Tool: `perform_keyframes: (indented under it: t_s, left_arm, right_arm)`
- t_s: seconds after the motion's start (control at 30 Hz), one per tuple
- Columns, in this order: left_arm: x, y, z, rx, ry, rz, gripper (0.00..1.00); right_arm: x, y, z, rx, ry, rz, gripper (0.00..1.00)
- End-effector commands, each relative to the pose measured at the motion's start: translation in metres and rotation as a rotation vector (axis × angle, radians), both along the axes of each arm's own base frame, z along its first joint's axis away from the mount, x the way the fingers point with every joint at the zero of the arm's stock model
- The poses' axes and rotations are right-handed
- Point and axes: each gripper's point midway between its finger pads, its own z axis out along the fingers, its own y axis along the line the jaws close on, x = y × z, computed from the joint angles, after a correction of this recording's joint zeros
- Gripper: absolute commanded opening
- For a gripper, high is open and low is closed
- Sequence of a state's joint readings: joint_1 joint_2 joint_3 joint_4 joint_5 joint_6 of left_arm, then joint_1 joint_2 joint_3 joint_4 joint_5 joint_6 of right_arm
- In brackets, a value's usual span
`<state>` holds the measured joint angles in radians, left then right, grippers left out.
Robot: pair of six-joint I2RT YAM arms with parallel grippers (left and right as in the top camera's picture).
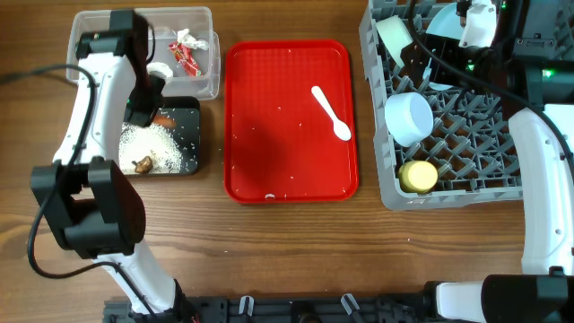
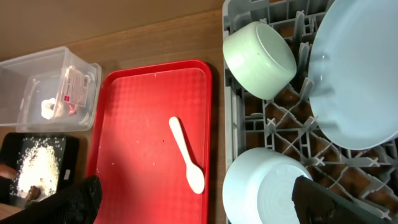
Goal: Sort waste into correct bins and load items into the dishwasher rack
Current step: 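Carry the carrot left and drop it onto the black tray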
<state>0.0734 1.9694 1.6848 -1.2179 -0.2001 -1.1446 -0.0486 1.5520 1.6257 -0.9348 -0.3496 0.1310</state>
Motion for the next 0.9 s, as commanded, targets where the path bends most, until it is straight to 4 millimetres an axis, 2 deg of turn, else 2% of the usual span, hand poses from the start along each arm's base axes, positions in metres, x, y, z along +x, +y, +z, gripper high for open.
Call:
perform_keyframes:
  t_s: [0.0, 0.1, 0.17, 0.37, 0.43, 0.47, 0.53, 0.67, 0.7, 0.8, 0.87]
  left_arm:
    - [-0.014, 0.009, -0.043, 0.020, 0.023, 0.111, 0.08]
    - [-0.013, 0.009, -0.070, 0.020, -0.010, 0.111, 0.09]
    - [-0.013, 0.009, -0.083, 0.021, -0.029, 0.112, 0.13]
    - [-0.018, 0.009, -0.088, 0.026, -0.020, 0.110, 0.29]
    - [-0.022, 0.008, -0.086, 0.024, -0.003, 0.104, 0.43]
    - [-0.024, 0.008, -0.084, 0.025, 0.002, 0.102, 0.46]
    - [-0.021, 0.009, -0.070, 0.032, -0.014, 0.004, 0.59]
    - [-0.016, 0.009, -0.033, 0.050, -0.092, -0.086, 0.68]
    - [-0.014, 0.009, -0.018, 0.054, -0.130, -0.105, 0.69]
    - [-0.013, 0.001, 0.029, 0.058, -0.246, -0.198, 0.72]
    - [-0.014, -0.006, 0.049, 0.052, -0.298, -0.251, 0.75]
  right_arm:
    - [-0.001, -0.002, 0.006, -0.014, -0.016, -0.010, 1.00]
    - [-0.001, -0.002, 0.006, -0.013, -0.016, -0.010, 0.99]
    - [-0.002, -0.002, 0.005, -0.012, -0.014, -0.011, 0.99]
    - [-0.001, -0.002, 0.006, -0.013, -0.017, -0.010, 1.00]
    - [0.000, -0.002, 0.006, -0.015, -0.022, -0.009, 1.00]
    - [0.000, -0.001, 0.007, -0.015, -0.026, -0.005, 1.00]
    - [0.003, 0.008, 0.011, -0.026, -0.058, 0.035, 0.99]
    - [0.007, 0.048, 0.018, -0.036, -0.110, 0.136, 1.00]
    - [0.008, 0.067, 0.016, -0.052, -0.125, 0.182, 1.00]
    - [0.016, 0.095, -0.006, -0.140, -0.106, 0.205, 1.00]
    - [0.020, 0.109, -0.030, -0.173, -0.056, 0.228, 1.00]
